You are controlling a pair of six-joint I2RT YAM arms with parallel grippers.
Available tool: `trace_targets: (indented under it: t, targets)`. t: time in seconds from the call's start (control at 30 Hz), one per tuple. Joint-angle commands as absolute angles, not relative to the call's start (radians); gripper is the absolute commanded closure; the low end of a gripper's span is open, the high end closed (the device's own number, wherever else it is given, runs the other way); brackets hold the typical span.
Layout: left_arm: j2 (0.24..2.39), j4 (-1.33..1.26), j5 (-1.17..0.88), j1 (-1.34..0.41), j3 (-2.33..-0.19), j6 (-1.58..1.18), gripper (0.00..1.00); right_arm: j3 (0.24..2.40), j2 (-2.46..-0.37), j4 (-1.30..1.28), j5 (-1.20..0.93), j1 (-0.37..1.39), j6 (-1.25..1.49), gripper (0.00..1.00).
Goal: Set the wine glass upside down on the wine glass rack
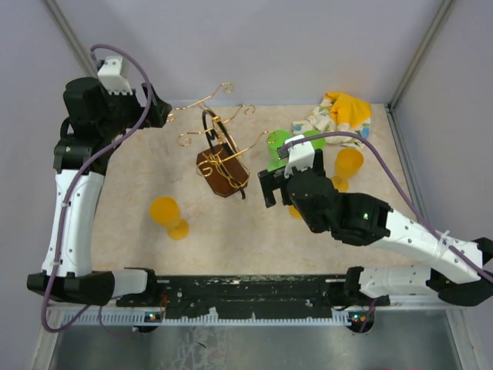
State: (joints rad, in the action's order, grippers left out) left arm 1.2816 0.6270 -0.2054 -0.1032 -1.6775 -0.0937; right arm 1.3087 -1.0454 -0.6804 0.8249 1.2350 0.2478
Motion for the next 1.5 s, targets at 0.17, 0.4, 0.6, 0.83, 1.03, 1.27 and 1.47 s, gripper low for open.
trace_targets:
  t: [0.17,0.4,0.6,0.83,1.03,1.27,1.47]
  targets:
    - [1.238,0.540,-0.200,-0.107,-1.637,-0.129,0.00,1.393,-1.124,-0.644,0.792,1.216,0.248,0.01]
    - [1.218,0.521,-0.147,-0.108,-1.604,-0.094,0.00,1.596,-1.311,-0.695,0.571,1.058,0.197,0.01]
    - [1.233,0.523,-0.151,-0.107,-1.584,-0.079,0.00,1.713,-1.428,-0.619,0.391,0.964,0.108,0.01]
    - [1.260,0.526,-0.102,-0.108,-1.565,-0.061,0.00,1.817,-1.567,-0.592,0.250,0.904,0.059,0.01]
    - [1.263,0.515,-0.102,-0.107,-1.548,-0.055,0.00,1.844,-1.642,-0.589,0.184,0.856,0.059,0.01]
    - [1.268,0.514,-0.094,-0.107,-1.541,-0.051,0.00,1.842,-1.705,-0.586,0.120,0.800,0.078,0.01]
    - [1.266,0.516,-0.088,-0.107,-1.537,-0.042,0.00,1.900,-1.762,-0.646,0.083,0.788,0.086,0.01]
